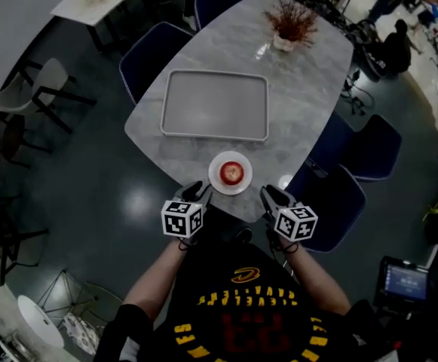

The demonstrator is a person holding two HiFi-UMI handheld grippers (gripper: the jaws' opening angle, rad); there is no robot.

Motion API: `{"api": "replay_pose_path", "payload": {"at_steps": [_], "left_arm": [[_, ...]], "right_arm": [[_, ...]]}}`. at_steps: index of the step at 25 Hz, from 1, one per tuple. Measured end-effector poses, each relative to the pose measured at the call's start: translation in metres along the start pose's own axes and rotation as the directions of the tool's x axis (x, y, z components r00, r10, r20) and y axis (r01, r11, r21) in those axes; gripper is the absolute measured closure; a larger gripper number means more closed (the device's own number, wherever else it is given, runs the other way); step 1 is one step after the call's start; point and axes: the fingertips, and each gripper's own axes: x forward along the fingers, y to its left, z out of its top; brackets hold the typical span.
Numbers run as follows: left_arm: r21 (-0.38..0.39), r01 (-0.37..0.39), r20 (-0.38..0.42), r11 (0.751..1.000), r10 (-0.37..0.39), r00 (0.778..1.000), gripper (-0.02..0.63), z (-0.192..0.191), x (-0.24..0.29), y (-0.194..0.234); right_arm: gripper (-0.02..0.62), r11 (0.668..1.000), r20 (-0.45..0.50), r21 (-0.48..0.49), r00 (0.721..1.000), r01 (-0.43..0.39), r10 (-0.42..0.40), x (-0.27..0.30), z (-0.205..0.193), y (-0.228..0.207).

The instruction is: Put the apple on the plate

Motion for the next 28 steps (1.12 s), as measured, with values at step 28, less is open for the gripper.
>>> {"api": "replay_pose_path", "payload": {"at_steps": [28], "left_arm": [[-0.134,-0.029,-0.231,0.991,-0.002,0.973,0.477,-0.027,0.091,0.041]], "right_arm": [[0.529,0.991,-0.277,0.124,0.961,0.048,-0.012,0.094,-0.05,-0.042]]}}
